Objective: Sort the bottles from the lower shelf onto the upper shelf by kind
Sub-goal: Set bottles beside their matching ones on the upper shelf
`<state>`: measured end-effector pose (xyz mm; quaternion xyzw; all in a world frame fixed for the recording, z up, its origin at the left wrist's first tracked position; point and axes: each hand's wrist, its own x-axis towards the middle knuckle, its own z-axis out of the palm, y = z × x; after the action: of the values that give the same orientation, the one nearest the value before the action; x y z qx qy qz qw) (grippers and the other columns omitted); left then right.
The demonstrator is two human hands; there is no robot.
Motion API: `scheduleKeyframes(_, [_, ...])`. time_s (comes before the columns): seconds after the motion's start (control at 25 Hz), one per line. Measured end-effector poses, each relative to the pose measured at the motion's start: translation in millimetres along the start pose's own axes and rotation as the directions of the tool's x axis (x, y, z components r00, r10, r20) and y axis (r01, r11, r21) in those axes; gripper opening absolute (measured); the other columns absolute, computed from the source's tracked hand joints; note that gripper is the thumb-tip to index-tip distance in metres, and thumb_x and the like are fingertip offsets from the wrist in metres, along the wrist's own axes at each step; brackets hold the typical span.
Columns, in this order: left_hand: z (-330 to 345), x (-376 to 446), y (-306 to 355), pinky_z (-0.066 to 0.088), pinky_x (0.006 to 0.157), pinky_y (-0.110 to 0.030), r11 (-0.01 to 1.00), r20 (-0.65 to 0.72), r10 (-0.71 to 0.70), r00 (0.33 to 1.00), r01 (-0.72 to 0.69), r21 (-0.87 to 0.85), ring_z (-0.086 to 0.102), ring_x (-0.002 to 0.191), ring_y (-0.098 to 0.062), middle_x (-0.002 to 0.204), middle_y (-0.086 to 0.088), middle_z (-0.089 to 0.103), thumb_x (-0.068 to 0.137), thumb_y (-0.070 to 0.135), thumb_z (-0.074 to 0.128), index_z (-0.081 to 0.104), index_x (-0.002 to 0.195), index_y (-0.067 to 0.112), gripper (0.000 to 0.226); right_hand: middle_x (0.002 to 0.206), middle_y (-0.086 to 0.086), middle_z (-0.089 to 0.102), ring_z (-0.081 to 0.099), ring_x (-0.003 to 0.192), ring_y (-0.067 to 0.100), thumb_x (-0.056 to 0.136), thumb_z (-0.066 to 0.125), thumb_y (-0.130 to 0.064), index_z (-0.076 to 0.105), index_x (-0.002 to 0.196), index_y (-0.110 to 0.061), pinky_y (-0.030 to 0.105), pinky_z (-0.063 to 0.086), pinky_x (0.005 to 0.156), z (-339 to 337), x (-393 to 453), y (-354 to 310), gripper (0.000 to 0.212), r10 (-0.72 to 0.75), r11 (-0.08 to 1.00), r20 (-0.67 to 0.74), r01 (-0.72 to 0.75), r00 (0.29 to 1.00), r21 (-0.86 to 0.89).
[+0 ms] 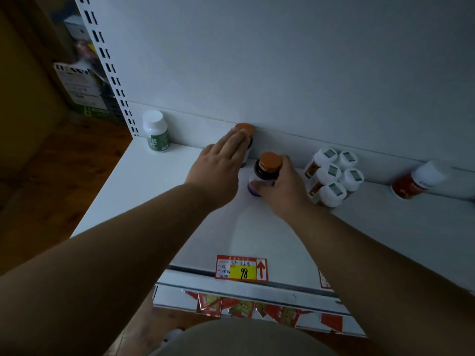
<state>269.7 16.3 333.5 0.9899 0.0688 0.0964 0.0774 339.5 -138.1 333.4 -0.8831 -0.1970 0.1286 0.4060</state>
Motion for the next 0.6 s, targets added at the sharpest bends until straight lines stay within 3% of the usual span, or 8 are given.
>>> scheduleKeyframes(0.16, [-10,8,-3,0.020,0.116,-0.036,0.999,-0.031,0.044,0.999,-0.043,0.032,0.016,0.147,-0.024,0.160,-0.006,0.020,0.084,0.008,0.049,0.017,0.155,0.014,0.078,0.124,0.005,0.059,0.057,0.109,0.023,0.072,0.087,-0.029,0.046,0.124,-0.012,0.028,0.039,0.082,2,28,-6,0.068,-0.021,0.999,-0.096,0.018,0.995,-0.039])
scheduleKeyframes(0.36, [-17,14,-3,0.028,0.111,-0.037,0.997,-0.003,0.066,0.998,-0.066,0.045,0.025,0.143,-0.026,0.155,-0.007,0.026,0.082,0.006,0.051,0.025,0.151,0.012,0.075,0.115,0.005,0.060,0.061,0.109,0.029,0.076,0.080,-0.018,0.047,0.125,-0.010,0.031,0.045,0.083,10,26,9,0.059,-0.065,0.997,-0.135,0.058,0.989,-0.060])
scheduleKeyframes(0.6, [-23,17,-3,0.032,0.108,-0.037,0.996,0.011,0.077,0.997,-0.077,0.034,0.028,0.140,-0.027,0.154,-0.007,0.027,0.081,0.006,0.052,0.027,0.150,0.012,0.074,0.123,0.008,0.063,0.060,0.112,0.030,0.073,0.082,-0.017,0.049,0.124,-0.010,0.034,0.046,0.085,16,50,4,0.061,-0.062,0.997,-0.217,0.050,0.974,-0.059])
